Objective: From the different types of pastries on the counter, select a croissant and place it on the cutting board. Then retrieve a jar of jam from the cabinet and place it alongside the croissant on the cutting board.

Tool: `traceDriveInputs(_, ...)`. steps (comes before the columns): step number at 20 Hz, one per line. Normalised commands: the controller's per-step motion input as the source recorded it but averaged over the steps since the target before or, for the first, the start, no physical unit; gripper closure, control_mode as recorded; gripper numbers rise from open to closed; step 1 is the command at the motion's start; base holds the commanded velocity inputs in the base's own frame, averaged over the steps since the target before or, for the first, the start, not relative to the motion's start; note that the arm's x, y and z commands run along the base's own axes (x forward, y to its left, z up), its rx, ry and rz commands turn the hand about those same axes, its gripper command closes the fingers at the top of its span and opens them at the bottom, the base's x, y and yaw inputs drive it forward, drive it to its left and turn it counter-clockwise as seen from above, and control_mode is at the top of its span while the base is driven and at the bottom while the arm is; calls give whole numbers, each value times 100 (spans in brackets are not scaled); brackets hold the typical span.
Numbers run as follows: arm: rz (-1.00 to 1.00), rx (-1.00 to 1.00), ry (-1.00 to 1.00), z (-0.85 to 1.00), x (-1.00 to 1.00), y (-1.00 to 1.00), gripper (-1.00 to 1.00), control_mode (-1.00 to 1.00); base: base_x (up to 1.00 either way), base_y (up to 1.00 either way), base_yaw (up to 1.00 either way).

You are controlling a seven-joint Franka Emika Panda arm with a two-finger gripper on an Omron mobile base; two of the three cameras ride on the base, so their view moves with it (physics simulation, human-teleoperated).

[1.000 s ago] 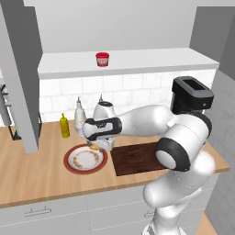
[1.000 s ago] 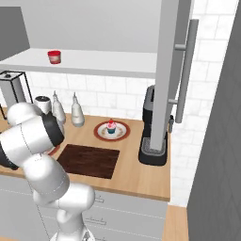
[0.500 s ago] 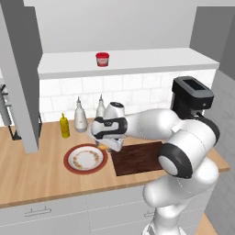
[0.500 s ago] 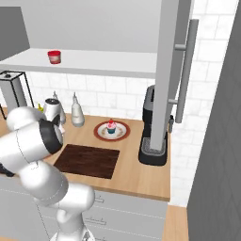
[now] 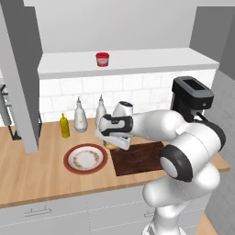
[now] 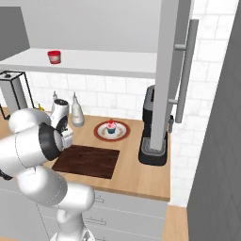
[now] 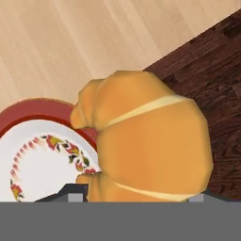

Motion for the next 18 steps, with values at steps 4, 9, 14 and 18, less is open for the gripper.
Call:
traceDriveInputs(4,15,0,-3,0,0,-36,100,-100,0,0,0)
traceDriveInputs(9,17,0,-1,-3,-1,-30,100,-100,0,0,0)
traceDriveInputs(14,21,-2,0,-9,-11,-24,100,-100,0,0,0)
traceDriveInputs(18,21,-7,0,-1,-15,-18,100,-100,0,0,0)
